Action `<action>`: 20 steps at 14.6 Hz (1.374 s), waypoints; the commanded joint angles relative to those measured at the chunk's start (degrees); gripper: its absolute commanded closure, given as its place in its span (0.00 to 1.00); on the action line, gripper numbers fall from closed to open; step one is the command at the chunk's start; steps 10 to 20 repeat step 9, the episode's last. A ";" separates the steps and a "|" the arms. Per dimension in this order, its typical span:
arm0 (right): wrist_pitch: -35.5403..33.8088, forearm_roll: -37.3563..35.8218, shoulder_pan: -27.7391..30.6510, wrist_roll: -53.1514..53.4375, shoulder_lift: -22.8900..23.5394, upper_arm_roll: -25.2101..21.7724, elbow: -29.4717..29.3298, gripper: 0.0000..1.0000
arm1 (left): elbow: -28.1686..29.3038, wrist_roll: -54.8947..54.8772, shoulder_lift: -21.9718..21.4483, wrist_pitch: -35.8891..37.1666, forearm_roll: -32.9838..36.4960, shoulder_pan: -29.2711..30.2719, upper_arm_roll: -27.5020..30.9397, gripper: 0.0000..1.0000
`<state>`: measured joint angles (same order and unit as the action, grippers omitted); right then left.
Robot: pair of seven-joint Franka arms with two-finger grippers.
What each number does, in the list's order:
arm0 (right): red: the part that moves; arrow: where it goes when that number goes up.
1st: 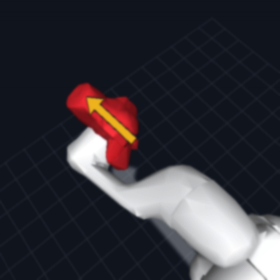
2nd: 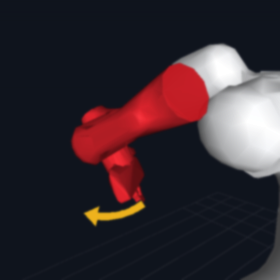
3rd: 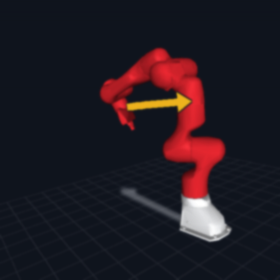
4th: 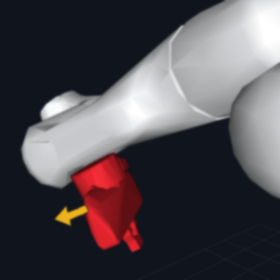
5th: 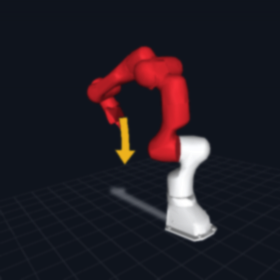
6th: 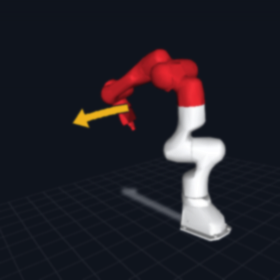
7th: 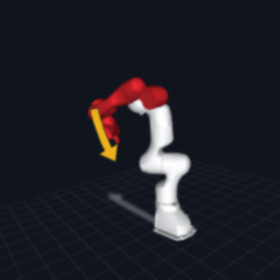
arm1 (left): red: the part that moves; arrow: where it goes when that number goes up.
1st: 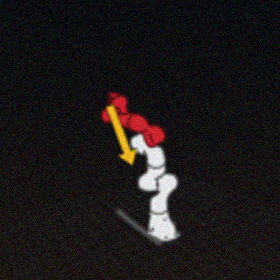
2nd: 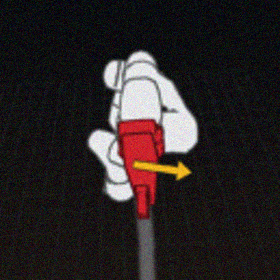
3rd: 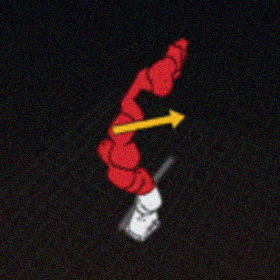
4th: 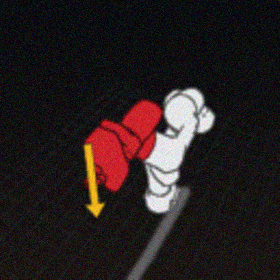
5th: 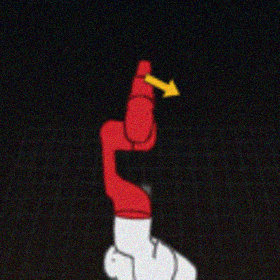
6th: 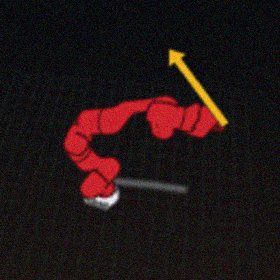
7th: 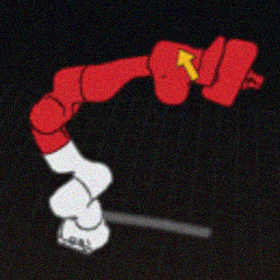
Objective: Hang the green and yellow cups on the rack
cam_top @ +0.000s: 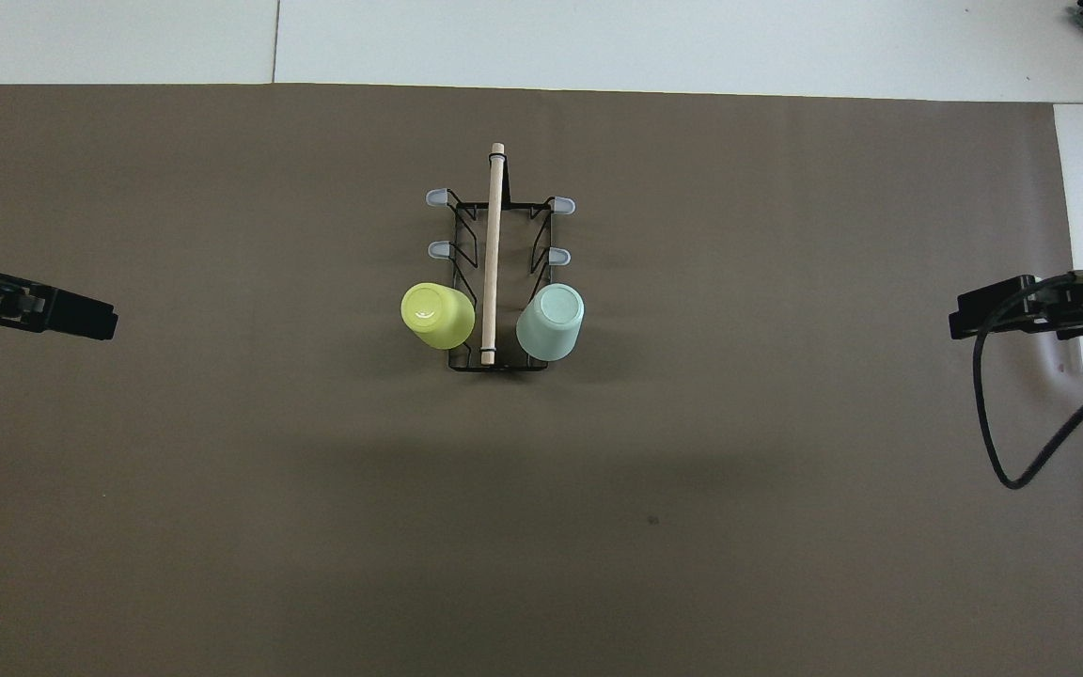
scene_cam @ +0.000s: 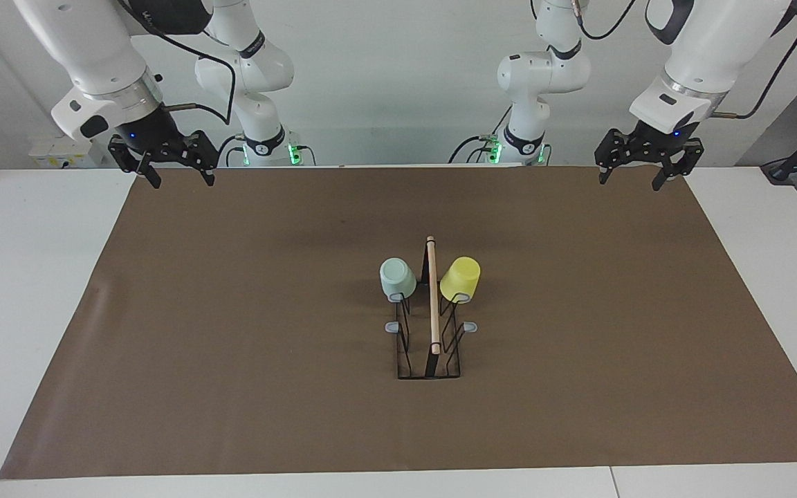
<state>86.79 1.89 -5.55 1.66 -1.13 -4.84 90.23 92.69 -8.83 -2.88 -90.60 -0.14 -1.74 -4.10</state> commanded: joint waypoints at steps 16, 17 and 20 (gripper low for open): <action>-0.83 -3.55 0.02 0.54 -0.02 0.45 -0.14 0.00 | -0.32 5.67 -0.02 0.25 -0.48 0.16 0.76 0.00; -0.83 -3.55 0.02 0.54 -0.02 0.45 -0.14 0.00 | -0.32 5.67 -0.02 0.25 -0.48 0.16 0.76 0.00; -0.83 -3.55 0.02 0.54 -0.02 0.45 -0.14 0.00 | -0.32 5.67 -0.02 0.25 -0.48 0.16 0.76 0.00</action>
